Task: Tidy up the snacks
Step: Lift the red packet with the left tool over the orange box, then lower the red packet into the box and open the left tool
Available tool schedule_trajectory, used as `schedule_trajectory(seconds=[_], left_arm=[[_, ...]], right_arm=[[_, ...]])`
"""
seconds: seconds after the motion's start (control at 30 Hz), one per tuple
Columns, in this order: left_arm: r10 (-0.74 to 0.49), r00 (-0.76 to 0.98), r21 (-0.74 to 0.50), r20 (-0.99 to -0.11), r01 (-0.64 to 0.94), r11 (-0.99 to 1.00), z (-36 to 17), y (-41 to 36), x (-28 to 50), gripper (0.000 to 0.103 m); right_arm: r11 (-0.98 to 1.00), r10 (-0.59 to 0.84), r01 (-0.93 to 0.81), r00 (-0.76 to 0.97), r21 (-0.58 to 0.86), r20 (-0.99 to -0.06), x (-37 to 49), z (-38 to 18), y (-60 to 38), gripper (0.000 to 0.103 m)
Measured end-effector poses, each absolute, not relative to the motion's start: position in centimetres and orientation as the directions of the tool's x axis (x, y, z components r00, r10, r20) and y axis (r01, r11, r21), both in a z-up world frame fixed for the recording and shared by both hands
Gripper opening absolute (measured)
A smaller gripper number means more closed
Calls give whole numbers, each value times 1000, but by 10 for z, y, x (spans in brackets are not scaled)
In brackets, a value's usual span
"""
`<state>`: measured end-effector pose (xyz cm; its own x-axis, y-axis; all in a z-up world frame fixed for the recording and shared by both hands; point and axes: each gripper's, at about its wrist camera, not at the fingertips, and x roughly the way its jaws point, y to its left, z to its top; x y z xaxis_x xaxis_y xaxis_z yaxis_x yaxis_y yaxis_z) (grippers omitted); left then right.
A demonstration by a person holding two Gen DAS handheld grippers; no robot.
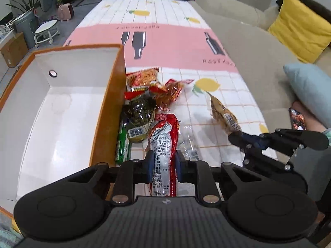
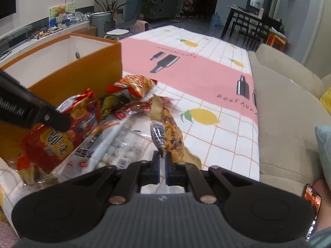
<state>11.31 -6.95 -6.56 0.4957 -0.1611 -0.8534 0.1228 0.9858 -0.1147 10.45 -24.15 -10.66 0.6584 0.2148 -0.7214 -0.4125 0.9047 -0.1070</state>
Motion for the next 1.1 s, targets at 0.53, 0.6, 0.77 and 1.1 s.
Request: schedule_trajectory(seconds=[0.53,0.6,0.77,1.1], left_arm=[[-206,646,-191,-735,94,977,-3,-36,96,21],[-190,669,-191,-718,73,979,5,-27,95,21],[-126,703,-179,-700,-2,984,14,4,102,21],[34,629,-53,-776,-119,992,-19,48,135,21]], right_arm=[[894,257,-422,759,-151,-599,70,-53,-208,0],[910,251,-400,737,-105,-628,76,-63,-214,1],[952,209,-305,701,-22,-681,93,-96,-244,43],[952,167,-297,702,-71,-692,131,-128,-235,58]])
